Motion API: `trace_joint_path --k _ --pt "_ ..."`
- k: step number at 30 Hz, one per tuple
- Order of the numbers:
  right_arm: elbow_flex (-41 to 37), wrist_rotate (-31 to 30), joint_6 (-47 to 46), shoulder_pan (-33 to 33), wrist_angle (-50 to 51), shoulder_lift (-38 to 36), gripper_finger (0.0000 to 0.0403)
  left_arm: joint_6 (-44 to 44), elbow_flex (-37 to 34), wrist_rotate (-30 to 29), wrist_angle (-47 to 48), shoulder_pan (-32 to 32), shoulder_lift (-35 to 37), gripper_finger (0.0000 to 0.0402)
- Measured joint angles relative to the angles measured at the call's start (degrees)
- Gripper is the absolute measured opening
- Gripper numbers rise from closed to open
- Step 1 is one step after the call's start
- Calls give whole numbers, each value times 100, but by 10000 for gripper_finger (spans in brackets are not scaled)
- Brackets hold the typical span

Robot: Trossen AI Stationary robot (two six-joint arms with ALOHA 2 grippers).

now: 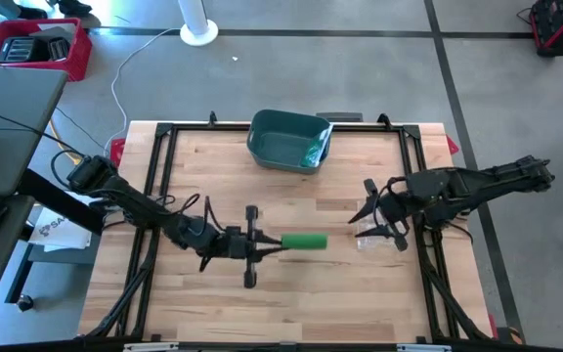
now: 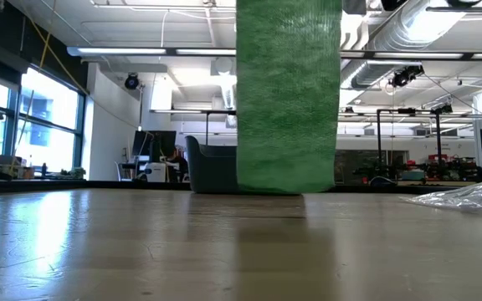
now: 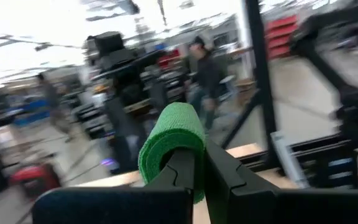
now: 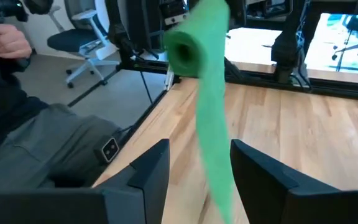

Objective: Roll bandage
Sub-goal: Roll the green bandage

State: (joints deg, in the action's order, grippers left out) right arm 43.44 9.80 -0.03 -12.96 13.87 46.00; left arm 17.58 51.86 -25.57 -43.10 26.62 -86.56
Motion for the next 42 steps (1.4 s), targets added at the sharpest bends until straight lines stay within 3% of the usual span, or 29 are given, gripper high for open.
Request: trace_joint_path --k 4,11,15,20,26,36,40,42 --pt "2 -34 20 -34 -91 208 161 241 0 -1022 273 -42 0 4" --pt "-13 29 53 62 -73 1261 161 -152 -518 -1996 684 -714 0 5" --pt "-13 221 440 272 -233 2117 161 -665 -1176 -2141 556 -1159 0 4" --pt "-17 1044 1022 889 -1098 3253 161 -1013 -1776 -2171 545 -1540 -2 4" --pt "415 1016 1890 1626 -1727 4755 161 -1256 -2103 -2169 541 -1796 -2 8" --pt "2806 712 3757 1906 62 6870 161 -1307 -2111 -2111 588 -1879 -2 11" --pt "3344 389 3997 2020 731 7426 151 -1305 -2111 -2125 589 -1879 -2 11" --pt "3443 542 3928 2085 910 7618 129 -1302 -2111 -2217 598 -1879 -2 11"
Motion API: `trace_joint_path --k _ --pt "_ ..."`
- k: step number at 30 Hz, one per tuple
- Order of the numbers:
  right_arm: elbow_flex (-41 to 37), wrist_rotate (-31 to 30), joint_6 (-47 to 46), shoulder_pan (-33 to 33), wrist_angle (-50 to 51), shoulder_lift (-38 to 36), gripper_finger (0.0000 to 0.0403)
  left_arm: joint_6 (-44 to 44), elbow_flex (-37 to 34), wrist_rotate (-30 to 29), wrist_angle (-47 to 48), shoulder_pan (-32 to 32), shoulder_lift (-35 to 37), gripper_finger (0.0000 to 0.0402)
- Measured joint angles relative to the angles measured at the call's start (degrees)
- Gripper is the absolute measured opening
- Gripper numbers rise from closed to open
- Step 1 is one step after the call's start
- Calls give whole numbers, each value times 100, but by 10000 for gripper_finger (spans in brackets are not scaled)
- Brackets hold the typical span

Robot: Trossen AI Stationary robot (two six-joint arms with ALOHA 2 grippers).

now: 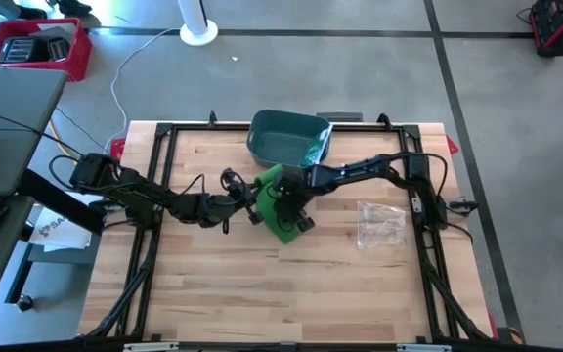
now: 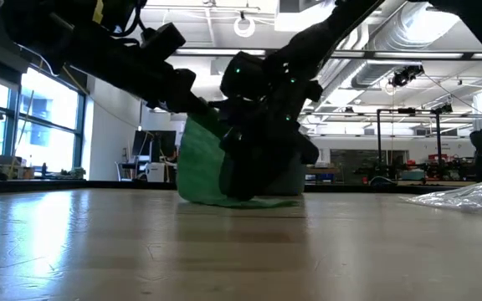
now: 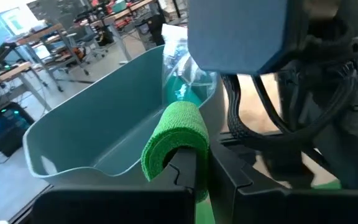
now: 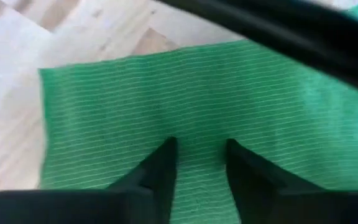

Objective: Roll bandage
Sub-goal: Roll the green bandage

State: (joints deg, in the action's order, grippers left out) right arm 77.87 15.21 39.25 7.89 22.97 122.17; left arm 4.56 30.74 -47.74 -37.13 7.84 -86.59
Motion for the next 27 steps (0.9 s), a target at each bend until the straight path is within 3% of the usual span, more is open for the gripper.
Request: trace_joint_path --k 6,11,15,27 --pt "-48 817 -141 151 465 113 13 5 7 -430 1 4 0 11" --pt "-104 902 -467 101 1405 -232 6 56 9 -539 81 5 0 12" --pt "-159 611 -563 -191 2117 -673 2 57 9 -576 125 9 0 12" --pt "-131 202 -1306 -1096 2751 -2690 0 54 9 -577 79 394 0 12"
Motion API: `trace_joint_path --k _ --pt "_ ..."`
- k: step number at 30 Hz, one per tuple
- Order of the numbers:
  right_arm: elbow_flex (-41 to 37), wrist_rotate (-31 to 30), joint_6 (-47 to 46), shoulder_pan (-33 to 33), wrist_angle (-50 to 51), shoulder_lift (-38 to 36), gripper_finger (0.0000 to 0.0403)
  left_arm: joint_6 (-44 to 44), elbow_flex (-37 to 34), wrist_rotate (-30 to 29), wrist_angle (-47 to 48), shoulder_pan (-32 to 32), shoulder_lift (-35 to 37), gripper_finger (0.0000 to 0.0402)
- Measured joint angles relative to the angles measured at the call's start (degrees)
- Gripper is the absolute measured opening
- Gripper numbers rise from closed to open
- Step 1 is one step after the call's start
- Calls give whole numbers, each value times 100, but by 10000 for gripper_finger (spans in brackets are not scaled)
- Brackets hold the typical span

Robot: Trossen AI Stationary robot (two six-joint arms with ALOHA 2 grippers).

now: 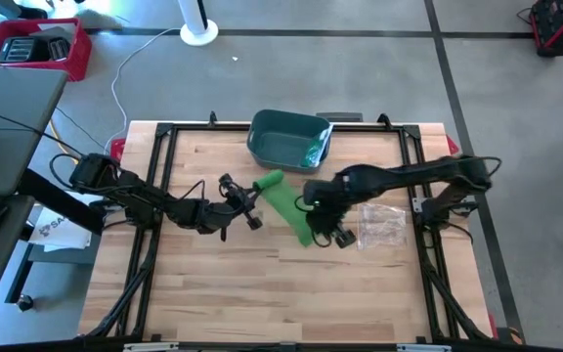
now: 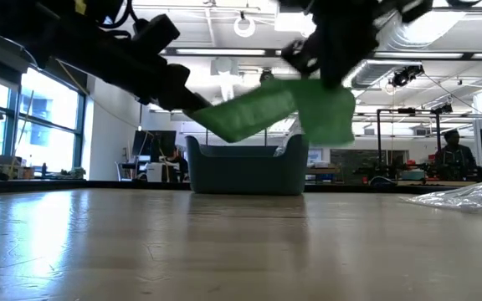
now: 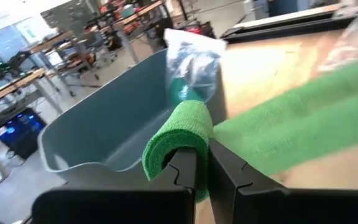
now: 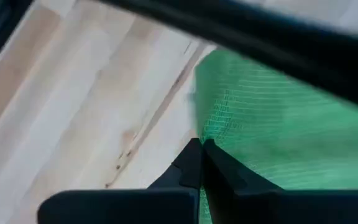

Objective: Roll bandage
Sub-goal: Roll the green bandage

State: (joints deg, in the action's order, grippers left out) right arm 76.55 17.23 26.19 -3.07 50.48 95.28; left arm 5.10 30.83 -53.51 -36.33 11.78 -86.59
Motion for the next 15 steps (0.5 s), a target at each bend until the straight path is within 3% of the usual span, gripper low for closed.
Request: trace_joint_path --k 3,9,15 --pt "0 -560 -193 -196 -34 -572 0 -80 0 271 3 143 0 12" --pt "9 -2587 -644 -369 -472 -1497 0 -297 136 1010 9 371 0 12" --pt "11 -2909 -834 -136 -1177 -1804 0 -373 309 1714 3 510 0 12"
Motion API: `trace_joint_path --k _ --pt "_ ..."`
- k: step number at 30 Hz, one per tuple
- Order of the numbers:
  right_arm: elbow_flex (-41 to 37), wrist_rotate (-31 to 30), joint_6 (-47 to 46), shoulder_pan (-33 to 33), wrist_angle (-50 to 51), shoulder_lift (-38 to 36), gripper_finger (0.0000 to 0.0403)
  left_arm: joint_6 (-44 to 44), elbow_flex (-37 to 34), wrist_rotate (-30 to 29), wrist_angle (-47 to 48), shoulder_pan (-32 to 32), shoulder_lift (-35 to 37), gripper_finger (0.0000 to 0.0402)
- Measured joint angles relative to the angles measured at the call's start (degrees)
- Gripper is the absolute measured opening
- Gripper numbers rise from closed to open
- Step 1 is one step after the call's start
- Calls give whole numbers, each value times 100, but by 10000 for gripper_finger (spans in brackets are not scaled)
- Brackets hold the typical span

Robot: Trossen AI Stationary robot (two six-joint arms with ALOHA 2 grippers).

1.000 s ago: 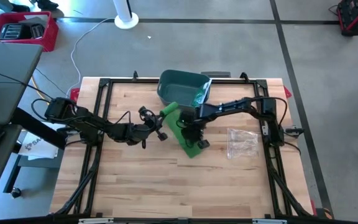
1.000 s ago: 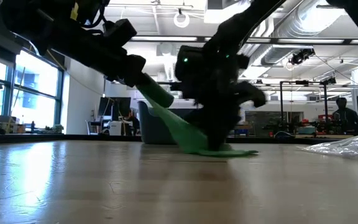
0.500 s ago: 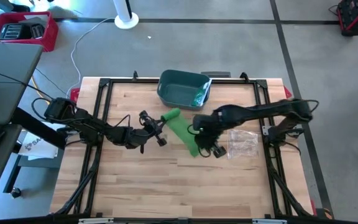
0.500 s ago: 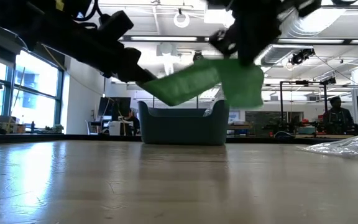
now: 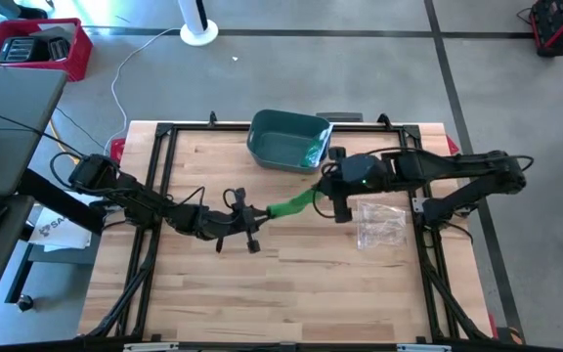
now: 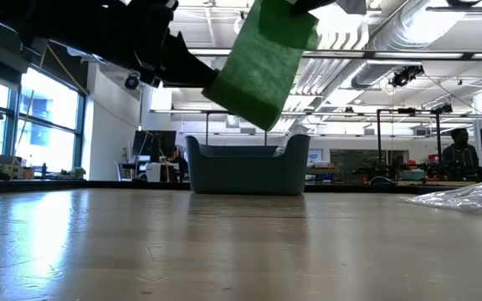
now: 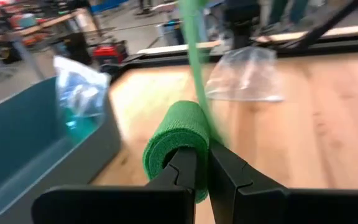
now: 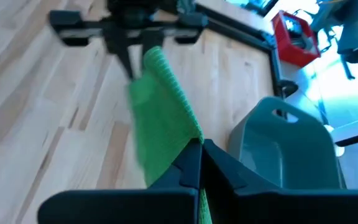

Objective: Roll bandage
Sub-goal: Roll the green bandage

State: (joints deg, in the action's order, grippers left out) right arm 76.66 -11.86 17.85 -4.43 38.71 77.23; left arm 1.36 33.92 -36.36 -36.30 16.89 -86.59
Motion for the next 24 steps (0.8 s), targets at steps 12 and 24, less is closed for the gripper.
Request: trace_joint_path --k 12,24 --pt "0 57 -204 214 -216 124 0 -180 23 -27 106 -27 0 12" --pt "2 1475 -705 -399 337 98 0 -890 19 -1456 471 -77 -46 12"
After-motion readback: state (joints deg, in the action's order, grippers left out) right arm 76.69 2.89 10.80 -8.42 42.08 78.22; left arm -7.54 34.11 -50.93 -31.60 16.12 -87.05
